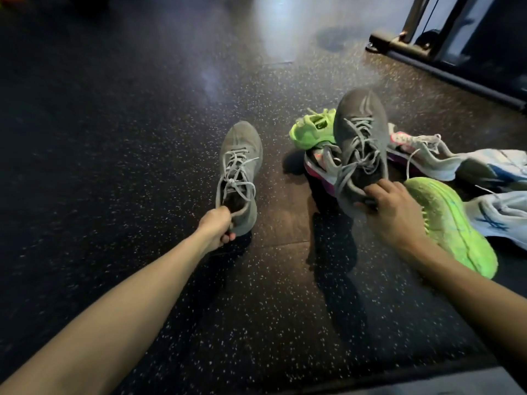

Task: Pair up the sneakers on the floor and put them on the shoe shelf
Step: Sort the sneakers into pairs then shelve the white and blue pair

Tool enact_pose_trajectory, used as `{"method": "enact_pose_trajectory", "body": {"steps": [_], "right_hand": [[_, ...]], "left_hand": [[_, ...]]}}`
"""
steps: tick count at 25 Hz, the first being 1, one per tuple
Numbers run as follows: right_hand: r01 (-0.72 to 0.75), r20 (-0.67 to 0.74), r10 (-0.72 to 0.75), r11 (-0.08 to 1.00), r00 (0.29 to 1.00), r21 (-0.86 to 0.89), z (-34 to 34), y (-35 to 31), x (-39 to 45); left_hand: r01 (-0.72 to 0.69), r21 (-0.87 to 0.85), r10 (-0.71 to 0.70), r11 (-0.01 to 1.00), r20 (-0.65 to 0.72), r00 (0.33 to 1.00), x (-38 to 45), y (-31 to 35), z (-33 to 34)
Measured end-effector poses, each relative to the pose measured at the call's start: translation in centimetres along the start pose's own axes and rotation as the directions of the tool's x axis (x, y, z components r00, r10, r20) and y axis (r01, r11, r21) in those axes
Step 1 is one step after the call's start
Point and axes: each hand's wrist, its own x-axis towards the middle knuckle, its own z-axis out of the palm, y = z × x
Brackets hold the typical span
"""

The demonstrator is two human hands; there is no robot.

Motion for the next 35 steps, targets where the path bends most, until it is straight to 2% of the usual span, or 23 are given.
{"method": "enact_pose_trajectory", "body": {"steps": [5,9,15,24,31,35], "right_hand": [[0.095,0.063,-0.101,0.992,0.993,0.089,2.9,-4.0,0.5],[0.167,0.149,-0.188,0.976,0.971,0.139,6.1,-7.8,1.1],[0.193,0.305,-0.255,0.956,0.918,0.220,9.5,-13.0,0.9],[0.247,0.436,-0.355,0.926,0.827,0.285,11.8,-18.6,-0.1],[0.349,0.525,-0.486,0.872,0.699,0.343,13.0,-21.7,-0.6],[0.350,0.566,-0.550,0.833,0.614,0.429,13.4,-21.9,0.1]], "left_hand": [[0.101,-0.082,-0.097,0.991,0.048,0.994,-1.2,-0.9,-0.5],[0.150,-0.104,-0.149,0.983,0.018,0.989,-0.4,-3.0,-1.8],[0.180,-0.081,-0.183,0.980,-0.024,0.983,1.1,-5.7,-3.5],[0.256,-0.141,-0.261,0.956,-0.020,0.965,0.6,-8.3,-4.9],[0.268,-0.155,-0.277,0.951,-0.038,0.960,0.5,-10.3,-6.9],[0.272,-0.136,-0.285,0.952,-0.083,0.955,0.9,-11.6,-8.5]]}}
